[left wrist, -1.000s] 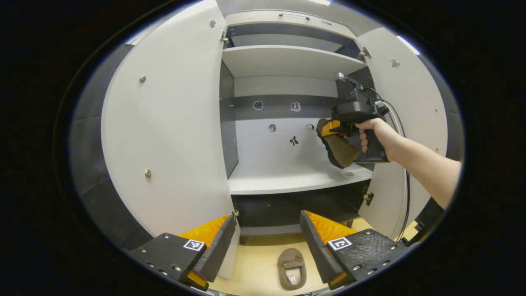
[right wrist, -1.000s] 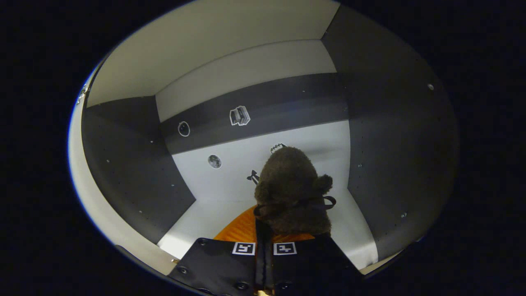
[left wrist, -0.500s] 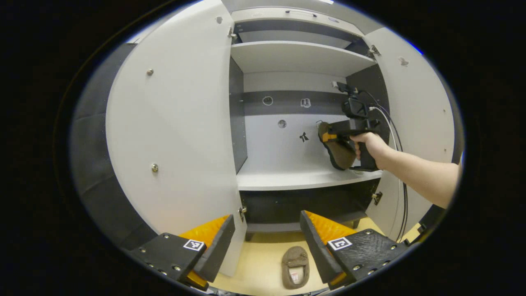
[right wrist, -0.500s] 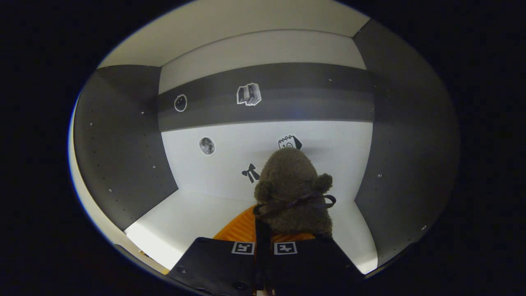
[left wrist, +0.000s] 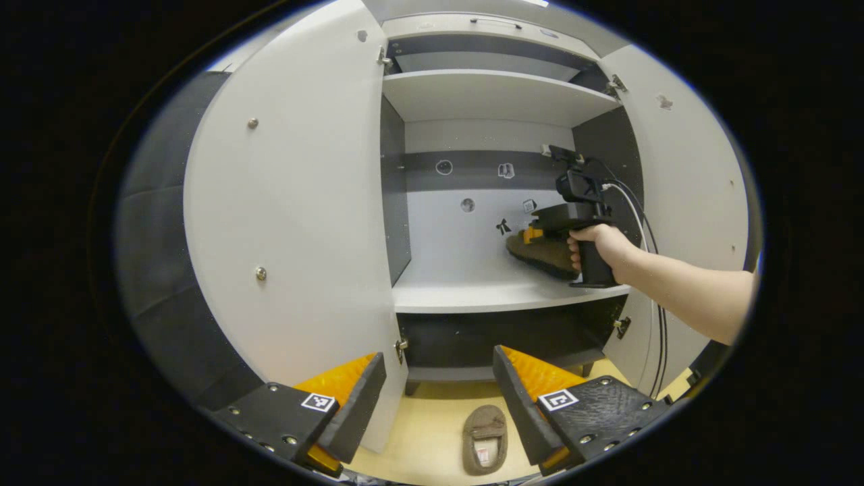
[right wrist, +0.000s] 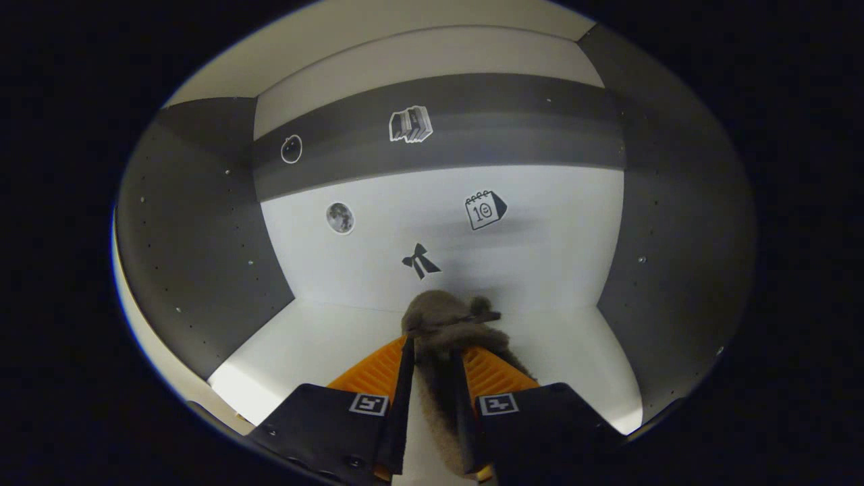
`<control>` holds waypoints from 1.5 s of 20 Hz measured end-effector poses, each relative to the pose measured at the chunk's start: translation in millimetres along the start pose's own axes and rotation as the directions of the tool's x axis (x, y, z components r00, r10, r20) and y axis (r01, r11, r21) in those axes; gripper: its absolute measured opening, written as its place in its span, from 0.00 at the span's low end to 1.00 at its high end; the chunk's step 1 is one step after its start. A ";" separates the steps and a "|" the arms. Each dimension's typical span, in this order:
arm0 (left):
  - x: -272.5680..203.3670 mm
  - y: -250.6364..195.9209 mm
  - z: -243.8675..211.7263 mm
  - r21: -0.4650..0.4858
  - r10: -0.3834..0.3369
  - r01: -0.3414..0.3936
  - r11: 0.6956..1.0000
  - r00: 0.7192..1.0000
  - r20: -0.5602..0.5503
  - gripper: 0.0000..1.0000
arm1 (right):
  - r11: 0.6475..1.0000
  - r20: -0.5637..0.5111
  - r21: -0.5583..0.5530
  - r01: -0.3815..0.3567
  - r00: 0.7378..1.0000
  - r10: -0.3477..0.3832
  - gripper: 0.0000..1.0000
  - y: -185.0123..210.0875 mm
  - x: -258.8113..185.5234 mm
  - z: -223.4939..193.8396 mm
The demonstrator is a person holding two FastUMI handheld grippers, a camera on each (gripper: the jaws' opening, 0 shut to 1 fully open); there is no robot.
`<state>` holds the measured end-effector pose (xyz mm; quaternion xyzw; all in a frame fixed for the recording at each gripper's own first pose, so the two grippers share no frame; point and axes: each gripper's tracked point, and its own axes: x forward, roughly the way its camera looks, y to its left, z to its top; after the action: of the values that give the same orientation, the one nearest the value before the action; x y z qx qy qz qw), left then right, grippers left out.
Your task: Grab one shoe with the right hand and put it into the shoe cabinet, grab the other shoe with the left hand and put it into the shoe cabinet; then close the right door with the right hand and the left door with the left hand.
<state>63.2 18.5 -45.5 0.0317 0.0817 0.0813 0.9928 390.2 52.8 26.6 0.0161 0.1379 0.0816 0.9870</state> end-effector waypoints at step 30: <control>27.8 -11.1 -104.0 0.060 -0.140 0.153 0.986 0.975 -0.173 0.93 | 0.989 0.077 -0.097 -0.114 0.990 0.122 0.99 25.7 -250.3 -73.5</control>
<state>74.6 17.4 -153.1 0.0550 0.1703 0.0072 0.9838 128.6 37.3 24.8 -0.0178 0.0919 0.1454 0.9849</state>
